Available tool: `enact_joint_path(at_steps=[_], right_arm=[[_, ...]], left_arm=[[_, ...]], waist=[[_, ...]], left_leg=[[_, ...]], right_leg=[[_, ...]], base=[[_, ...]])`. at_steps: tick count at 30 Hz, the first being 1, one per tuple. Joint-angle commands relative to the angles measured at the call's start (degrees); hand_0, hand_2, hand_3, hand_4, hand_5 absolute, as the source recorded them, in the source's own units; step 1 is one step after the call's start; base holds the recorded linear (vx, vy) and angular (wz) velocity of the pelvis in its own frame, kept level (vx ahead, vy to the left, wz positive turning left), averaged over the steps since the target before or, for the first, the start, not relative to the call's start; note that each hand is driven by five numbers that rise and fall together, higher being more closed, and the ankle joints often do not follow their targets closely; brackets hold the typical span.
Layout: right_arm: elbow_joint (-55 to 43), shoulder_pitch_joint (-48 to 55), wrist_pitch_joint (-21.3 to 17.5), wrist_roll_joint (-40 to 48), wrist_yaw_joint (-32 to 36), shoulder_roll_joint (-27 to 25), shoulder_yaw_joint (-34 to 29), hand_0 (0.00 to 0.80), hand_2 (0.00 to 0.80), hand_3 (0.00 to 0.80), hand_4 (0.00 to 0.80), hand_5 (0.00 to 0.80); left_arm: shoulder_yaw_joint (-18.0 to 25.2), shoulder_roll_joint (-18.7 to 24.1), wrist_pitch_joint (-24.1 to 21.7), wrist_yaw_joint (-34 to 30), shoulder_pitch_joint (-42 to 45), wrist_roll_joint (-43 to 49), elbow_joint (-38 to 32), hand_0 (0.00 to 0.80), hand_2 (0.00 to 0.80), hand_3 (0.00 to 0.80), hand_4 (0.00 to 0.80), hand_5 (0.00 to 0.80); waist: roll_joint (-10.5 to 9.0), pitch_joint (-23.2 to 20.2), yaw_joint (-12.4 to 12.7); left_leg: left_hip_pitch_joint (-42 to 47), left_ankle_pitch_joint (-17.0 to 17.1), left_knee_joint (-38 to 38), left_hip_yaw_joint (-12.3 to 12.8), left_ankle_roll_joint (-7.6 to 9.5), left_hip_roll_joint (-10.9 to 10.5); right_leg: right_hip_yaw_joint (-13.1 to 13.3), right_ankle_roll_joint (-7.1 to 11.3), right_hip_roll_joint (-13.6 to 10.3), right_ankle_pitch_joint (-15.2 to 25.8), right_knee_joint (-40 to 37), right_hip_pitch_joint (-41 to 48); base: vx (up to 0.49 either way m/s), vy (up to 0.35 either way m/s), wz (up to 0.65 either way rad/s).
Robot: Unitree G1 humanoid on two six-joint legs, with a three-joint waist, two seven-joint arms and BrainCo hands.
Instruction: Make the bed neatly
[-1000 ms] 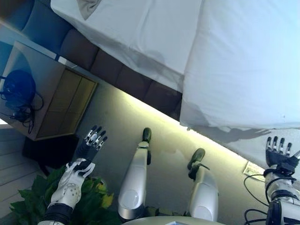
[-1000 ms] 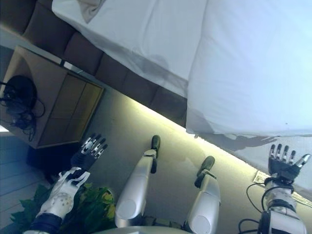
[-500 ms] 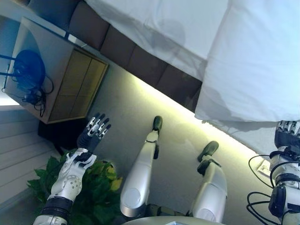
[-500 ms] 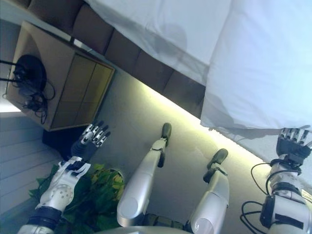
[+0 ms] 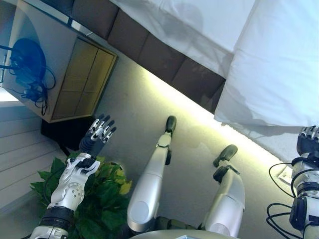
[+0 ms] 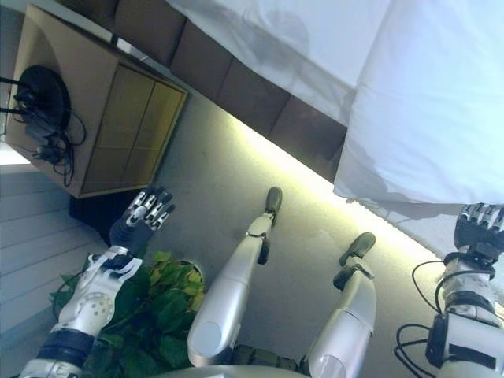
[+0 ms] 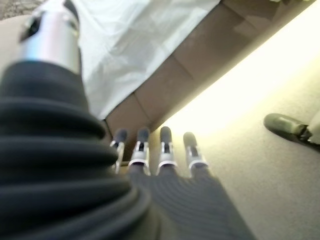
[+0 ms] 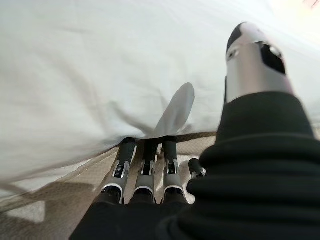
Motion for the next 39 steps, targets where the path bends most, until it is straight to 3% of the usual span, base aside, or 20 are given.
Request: enact_joint_path(at_steps=[1, 6, 12, 23, 30, 31, 32, 33, 39], right_arm=[[-1.6, 4.2, 2.1, 1.9, 1.9, 1.6, 0.1, 0.000, 0.000, 0.000, 0.000, 0.000], [-0.1, 6.3, 4.6, 1.9, 2.6, 2.2, -1.3, 0.000, 0.000, 0.000, 0.000, 0.000], [0.6, 6.0, 4.2, 0.0, 2.7, 1.8, -1.4, 0.000, 0.000, 0.000, 0.000, 0.000], [-4.3, 0.8, -1.3, -0.3, 0.9, -2.2, -1.5, 0.000, 0.000, 0.000, 0.000, 0.000], [-5.6, -1.7, -2.8, -0.8, 0.1, -5.0, -1.6, 0.000, 0.000, 0.000, 0.000, 0.000], [-6.6, -1.8, -3.1, -1.5, 0.1, -5.0, -1.5, 0.260, 0.260, 0.260, 0.260, 0.260], [-7.3, -1.7, -3.6, -2.3, 0.0, -4.8, -1.4, 0.643, 0.643, 0.643, 0.643, 0.643], [-8.1, -1.6, -3.9, -3.9, 0.4, -4.5, -1.1, 0.800, 0.800, 0.800, 0.800, 0.800], [-11.4, -0.3, -4.6, -9.1, 1.6, -1.6, 0.9, 0.800, 0.800, 0.800, 0.800, 0.800]], left_arm=[[0.0, 0.4, -4.1, -1.2, -0.1, -2.1, -0.4, 0.000, 0.000, 0.000, 0.000, 0.000], [-0.1, 0.1, -4.1, -1.8, 0.0, -3.3, 0.7, 0.000, 0.000, 0.000, 0.000, 0.000], [-0.8, -0.1, -4.0, -1.8, 0.3, -3.0, -0.3, 0.000, 0.000, 0.000, 0.000, 0.000], [0.5, 0.8, -3.9, -3.1, 1.1, -2.4, -0.2, 0.000, 0.000, 0.000, 0.000, 0.000], [0.8, 0.8, -3.5, -3.4, 1.2, -2.1, -0.5, 0.000, 0.000, 0.000, 0.000, 0.000], [0.9, 0.7, -3.5, -3.7, 1.3, -2.1, -0.5, 0.000, 0.000, 0.000, 0.000, 0.000], [1.0, 0.6, -3.3, -3.8, 1.4, -2.1, -0.6, 0.000, 0.000, 0.000, 0.000, 0.000], [1.0, 0.5, -3.2, -3.8, 1.5, -2.3, -0.8, 0.000, 0.000, 0.000, 0.000, 0.000], [1.9, 0.0, -1.4, -3.7, 1.9, -2.5, -2.7, 0.000, 0.000, 0.000, 0.000, 0.000]], waist=[[1.48, 1.3, -0.3], [1.83, 1.3, -1.0], [2.49, 1.3, -0.7], [2.20, 1.3, 0.4], [2.61, 1.3, 0.9], [2.63, 1.3, 0.9], [2.67, 1.3, 0.8], [2.75, 1.3, 0.8], [2.45, 1.3, 0.9]], left_leg=[[-4.5, 3.7, 3.3, -3.9, -4.04, 3.0], [-4.8, 3.5, 3.6, -3.7, -4.08, 3.1], [-4.6, 3.5, 3.2, -3.4, -4.06, 3.4], [-5.4, 4.5, 1.9, -3.4, -4.10, 3.5], [-6.1, 4.8, 1.7, -3.5, -3.83, 3.2], [-6.1, 4.7, 1.8, -3.4, -3.83, 3.1], [-6.0, 4.7, 1.9, -3.4, -3.82, 3.0], [-5.8, 4.6, 2.0, -3.3, -3.75, 2.9], [-3.5, 4.0, 2.7, -3.3, -3.59, 2.1]], right_leg=[[5.0, 4.28, -4.1, 11.4, -5.8, -2.3], [5.4, 4.34, -3.8, 11.5, -5.5, -3.1], [5.1, 4.41, -4.2, 11.5, -5.6, -3.1], [4.0, 4.38, -4.3, 11.7, -5.8, -3.6], [3.6, 4.30, -4.9, 11.8, -5.4, -4.5], [3.6, 4.27, -4.9, 11.8, -5.3, -4.6], [3.6, 4.24, -4.9, 11.8, -5.3, -4.5], [3.6, 4.18, -5.0, 11.8, -5.2, -4.4], [3.2, 4.03, -5.6, 12.0, -5.6, -1.4]], base=[[0.000, 0.000, 0.00], [-0.005, 0.027, -0.01], [0.000, 0.012, 0.00], [0.002, -0.014, 0.01], [0.012, -0.006, 0.09], [0.016, 0.028, 0.04], [0.027, 0.044, 0.02], [0.032, 0.052, 0.01], [0.037, 0.036, 0.02]])
